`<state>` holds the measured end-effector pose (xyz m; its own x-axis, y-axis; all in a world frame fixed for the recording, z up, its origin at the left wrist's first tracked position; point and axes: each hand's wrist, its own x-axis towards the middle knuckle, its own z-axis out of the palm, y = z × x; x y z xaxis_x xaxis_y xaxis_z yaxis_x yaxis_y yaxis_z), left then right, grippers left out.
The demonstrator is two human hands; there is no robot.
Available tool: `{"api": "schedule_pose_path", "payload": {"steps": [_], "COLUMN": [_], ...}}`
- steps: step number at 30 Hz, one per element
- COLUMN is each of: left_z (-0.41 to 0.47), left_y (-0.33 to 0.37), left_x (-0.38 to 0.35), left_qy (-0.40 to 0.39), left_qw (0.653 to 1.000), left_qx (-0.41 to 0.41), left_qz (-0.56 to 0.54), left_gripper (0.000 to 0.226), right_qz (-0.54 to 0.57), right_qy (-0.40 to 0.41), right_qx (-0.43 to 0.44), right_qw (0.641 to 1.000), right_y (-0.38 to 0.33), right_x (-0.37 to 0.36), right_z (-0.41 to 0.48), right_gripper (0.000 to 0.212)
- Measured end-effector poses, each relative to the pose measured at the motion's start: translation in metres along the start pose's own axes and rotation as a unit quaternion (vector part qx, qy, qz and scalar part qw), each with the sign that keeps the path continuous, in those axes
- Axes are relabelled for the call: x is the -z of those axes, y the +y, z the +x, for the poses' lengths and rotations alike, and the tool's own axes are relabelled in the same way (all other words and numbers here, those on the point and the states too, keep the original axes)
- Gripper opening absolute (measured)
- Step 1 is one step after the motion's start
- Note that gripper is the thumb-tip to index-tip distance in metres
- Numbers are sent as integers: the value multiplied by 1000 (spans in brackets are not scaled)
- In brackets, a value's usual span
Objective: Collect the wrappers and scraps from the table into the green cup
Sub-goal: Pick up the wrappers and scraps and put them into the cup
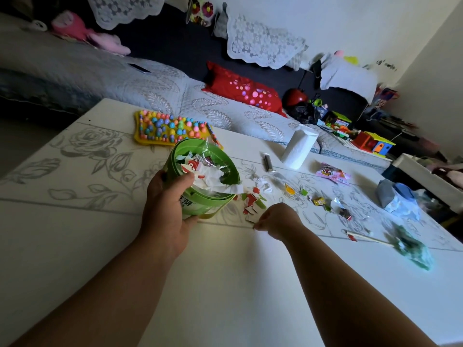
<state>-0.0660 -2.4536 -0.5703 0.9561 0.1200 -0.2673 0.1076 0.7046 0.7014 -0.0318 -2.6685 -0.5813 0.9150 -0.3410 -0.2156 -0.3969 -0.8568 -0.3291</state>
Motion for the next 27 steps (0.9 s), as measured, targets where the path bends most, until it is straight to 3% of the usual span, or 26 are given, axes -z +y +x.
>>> {"api": "schedule_pose_path", "payload": {"steps": [3,6,8,10,13,19,21,23,27], "left_z": [-2,-2,-3,-3,-3,-4,-5,-4,-2], "left_y": [0,1,2,3,3,2,3,3,4], "left_x": [0,1,3,3,4,3,2,3,5], "left_qy": [0,2,1,4,11,8,5,10,10], "left_qw": [1000,1000,1000,1000,1000,1000,1000,1000,1000], "left_qx": [1,1,-2,-7,-3,-8,-6,-5,-3], "left_qz": [6,6,5,7,6,13,10,8,0], "left_gripper": [45,45,45,45,44,45,50,50,45], "right_qz": [43,166,299,405,466,292,201,132,114], "right_qy": [2,9,21,21,3,-27,-23,-15,50], "right_qx": [-8,-30,-27,15,96,223,232,238,243], "right_qw": [999,986,954,914,879,929,952,962,962], "right_y": [2,8,5,-10,-52,-126,-139,-146,-136], "right_x": [0,4,13,30,60,66,63,62,73], "right_z": [-6,-19,-28,-38,-58,-76,-78,-75,-61], "right_gripper": [19,8,22,23,21,18,14,25,25]}}
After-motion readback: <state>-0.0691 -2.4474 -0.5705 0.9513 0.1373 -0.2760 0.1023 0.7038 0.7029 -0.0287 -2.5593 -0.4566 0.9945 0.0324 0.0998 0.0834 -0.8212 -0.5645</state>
